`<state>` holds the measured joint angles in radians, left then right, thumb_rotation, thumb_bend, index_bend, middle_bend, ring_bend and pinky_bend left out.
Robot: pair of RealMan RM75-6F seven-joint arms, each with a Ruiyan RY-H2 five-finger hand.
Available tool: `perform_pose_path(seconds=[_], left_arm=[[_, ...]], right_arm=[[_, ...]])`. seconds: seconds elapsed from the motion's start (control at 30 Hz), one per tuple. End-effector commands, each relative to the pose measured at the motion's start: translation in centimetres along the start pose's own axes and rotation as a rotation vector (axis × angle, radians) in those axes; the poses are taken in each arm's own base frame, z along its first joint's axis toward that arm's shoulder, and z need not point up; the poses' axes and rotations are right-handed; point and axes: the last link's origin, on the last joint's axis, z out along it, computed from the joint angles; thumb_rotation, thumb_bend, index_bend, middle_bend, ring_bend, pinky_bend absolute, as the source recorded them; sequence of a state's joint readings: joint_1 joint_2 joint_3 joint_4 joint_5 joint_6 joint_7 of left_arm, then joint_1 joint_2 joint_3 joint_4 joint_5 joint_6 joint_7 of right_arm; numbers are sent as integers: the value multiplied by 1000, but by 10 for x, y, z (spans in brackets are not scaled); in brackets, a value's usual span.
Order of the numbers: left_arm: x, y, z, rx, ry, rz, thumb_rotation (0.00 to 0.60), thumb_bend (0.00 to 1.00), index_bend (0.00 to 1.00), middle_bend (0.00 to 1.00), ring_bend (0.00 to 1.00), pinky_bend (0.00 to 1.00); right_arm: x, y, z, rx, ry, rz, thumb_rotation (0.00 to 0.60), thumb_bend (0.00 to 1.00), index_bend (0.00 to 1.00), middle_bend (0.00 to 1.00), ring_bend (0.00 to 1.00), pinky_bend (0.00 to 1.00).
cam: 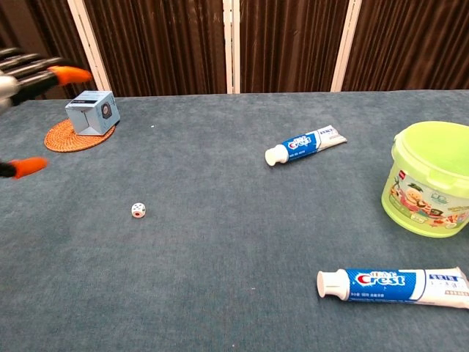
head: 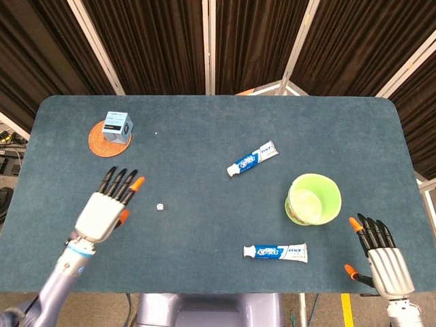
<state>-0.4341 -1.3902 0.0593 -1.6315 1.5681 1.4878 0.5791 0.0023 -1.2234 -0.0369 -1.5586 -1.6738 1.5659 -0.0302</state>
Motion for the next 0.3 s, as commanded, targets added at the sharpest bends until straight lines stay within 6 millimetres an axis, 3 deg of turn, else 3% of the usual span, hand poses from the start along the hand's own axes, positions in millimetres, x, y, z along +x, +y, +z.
perform_pose_path(seconds=[0.03, 0.3], left_arm=[[-4, -10, -45, 75, -33, -41, 600, 281, 10, 0, 0, 0], [0, -27, -95, 208, -42, -56, 600, 236, 0, 0, 0, 0]], right_arm=[[1, 0, 1, -1, 8, 1, 600, 68, 0, 0, 0, 0], [5, 1, 2, -6, 23, 3, 600, 68, 0, 0, 0, 0]])
